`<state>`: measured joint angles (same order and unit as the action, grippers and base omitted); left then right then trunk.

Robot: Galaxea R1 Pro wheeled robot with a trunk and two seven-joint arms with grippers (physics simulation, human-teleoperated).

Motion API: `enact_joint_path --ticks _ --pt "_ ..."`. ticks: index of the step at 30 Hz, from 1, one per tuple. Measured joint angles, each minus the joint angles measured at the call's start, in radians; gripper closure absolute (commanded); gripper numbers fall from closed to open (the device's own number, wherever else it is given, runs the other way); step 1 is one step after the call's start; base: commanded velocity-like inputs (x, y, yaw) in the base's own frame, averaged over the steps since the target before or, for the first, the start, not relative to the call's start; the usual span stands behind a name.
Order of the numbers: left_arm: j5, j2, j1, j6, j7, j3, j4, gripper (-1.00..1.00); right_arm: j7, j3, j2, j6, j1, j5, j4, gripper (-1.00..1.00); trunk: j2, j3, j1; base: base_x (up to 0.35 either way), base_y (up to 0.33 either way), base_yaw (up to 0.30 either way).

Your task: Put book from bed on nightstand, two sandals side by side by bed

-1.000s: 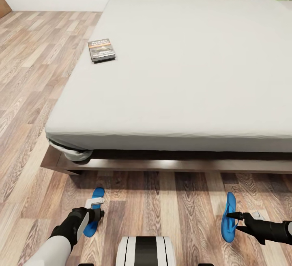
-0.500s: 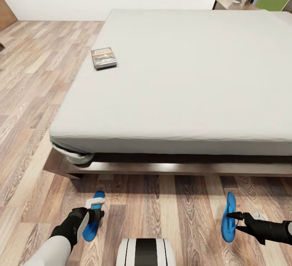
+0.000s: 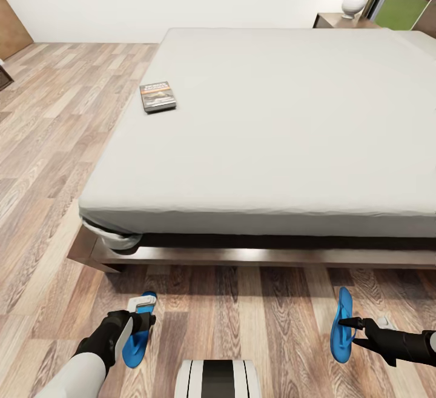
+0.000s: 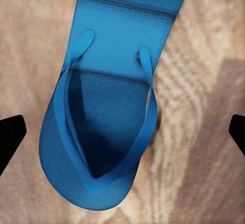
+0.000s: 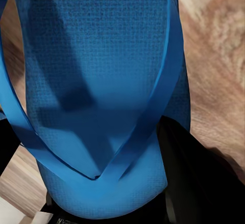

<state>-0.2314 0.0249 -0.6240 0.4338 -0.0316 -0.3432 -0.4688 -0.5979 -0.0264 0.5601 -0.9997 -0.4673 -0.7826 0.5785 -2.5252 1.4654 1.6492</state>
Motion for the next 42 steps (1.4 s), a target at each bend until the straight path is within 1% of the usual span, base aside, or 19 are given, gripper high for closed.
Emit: enact_joint_path --ticks 7,11,13,14,15,16,17,18,19,20,23,28,31,32,35,37,38,40,42 --pt "0.001 -0.004 0.000 0.000 -0.005 -0.001 -0.003 -1.00 0.001 0.000 0.000 0.000 0.000 0.000 0.000 1.00 0.000 0.000 0.000 0.000 0.000 0.000" --pt "0.005 -0.040 0.000 0.001 -0.041 -0.002 -0.006 -1.00 0.000 0.000 0.000 0.000 0.000 0.001 0.000 1.00 0.000 0.000 0.000 0.000 0.000 0.000" --pt "0.006 -0.076 0.000 0.005 -0.175 -0.003 -0.015 -1.00 0.000 0.000 0.000 0.000 0.000 0.000 0.000 1.00 0.000 0.000 0.000 0.000 0.000 0.000" --pt "0.007 -0.098 0.000 0.011 -0.285 -0.002 -0.029 -1.00 0.001 0.000 0.000 0.000 0.000 0.000 0.000 1.00 0.000 0.000 0.000 0.000 0.000 0.000" --pt "0.006 -0.137 0.000 0.027 -0.480 -0.002 -0.052 -1.00 0.001 0.000 0.000 0.000 0.000 0.002 -0.001 1.00 0.000 0.000 0.000 0.000 0.000 0.000" --pt "0.004 -0.167 0.000 0.037 -0.623 -0.002 -0.063 -1.00 0.001 0.001 0.000 0.000 0.000 0.001 -0.001 1.00 0.000 0.000 0.000 0.000 0.000 0.000" --pt "0.003 -0.182 0.000 0.040 -0.692 -0.002 -0.067 -1.00 0.001 0.001 0.000 0.000 0.000 0.002 -0.001 1.00 0.000 0.000 0.000 0.000 0.000 0.000" --pt "0.002 -0.205 0.000 0.043 -0.813 -0.002 -0.072 -1.00 0.001 0.001 -0.001 0.000 0.000 0.002 -0.001 1.00 0.000 0.000 0.000 0.000 0.000 0.000" --pt "0.002 -0.215 0.000 0.045 -0.867 -0.002 -0.074 -1.00 0.001 0.001 -0.001 0.000 0.000 0.002 -0.001 1.00 0.000 0.000 0.000 0.000 0.000 0.000" --pt "0.003 -0.232 0.000 0.047 -0.976 -0.002 -0.077 -1.00 0.002 0.001 -0.001 0.000 0.000 0.003 -0.001 1.00 0.000 0.000 0.000 0.000 0.000 0.000" --pt "0.004 -0.244 0.000 0.047 -1.059 -0.002 -0.078 -1.00 0.003 0.001 -0.001 0.003 0.000 0.006 0.000 1.00 0.000 0.000 0.000 0.000 0.000 0.000" --pt "0.007 -0.250 0.000 0.050 -1.099 -0.006 -0.079 -1.00 0.014 0.007 -0.002 0.017 0.000 0.031 -0.002 1.00 0.000 0.000 0.000 0.000 0.000 0.000" --pt "0.008 -0.251 0.000 0.050 -1.104 -0.007 -0.079 -1.00 0.018 0.009 -0.002 0.032 0.000 0.121 -0.003 1.00 0.000 0.000 0.000 0.000 0.000 0.000" --pt "0.008 -0.250 0.000 0.051 -1.104 -0.007 -0.079 -1.00 0.018 0.008 -0.002 0.067 0.000 0.191 -0.003 1.00 0.000 0.000 0.000 0.000 0.000 0.000" --pt "0.008 -0.250 0.000 0.052 -1.104 -0.007 -0.078 -1.00 0.017 0.005 -0.002 0.157 0.000 0.349 -0.003 1.00 0.000 0.000 0.000 0.000 0.000 0.000" --pt "0.008 -0.250 0.000 0.052 -1.104 -0.007 -0.078 -1.00 0.017 0.005 -0.003 0.172 0.000 0.396 0.002 1.00 0.000 0.000 0.000 0.000 0.000 0.000" --pt "0.009 -0.249 0.000 0.051 -1.105 -0.007 -0.078 -1.00 0.017 0.007 -0.005 0.182 0.000 0.443 0.006 1.00 0.000 0.000 0.000 0.000 0.000 0.000" --pt "0.009 -0.249 0.000 0.051 -1.105 -0.007 -0.078 -1.00 0.017 0.008 -0.007 0.197 0.000 0.479 0.009 1.00 0.000 0.000 0.000 0.000 0.000 0.000" --pt "0.009 -0.248 0.000 0.050 -1.104 -0.006 -0.077 -1.00 0.033 0.008 -0.009 0.301 0.000 0.559 0.007 1.00 0.000 0.000 0.000 0.000 0.000 0.000"
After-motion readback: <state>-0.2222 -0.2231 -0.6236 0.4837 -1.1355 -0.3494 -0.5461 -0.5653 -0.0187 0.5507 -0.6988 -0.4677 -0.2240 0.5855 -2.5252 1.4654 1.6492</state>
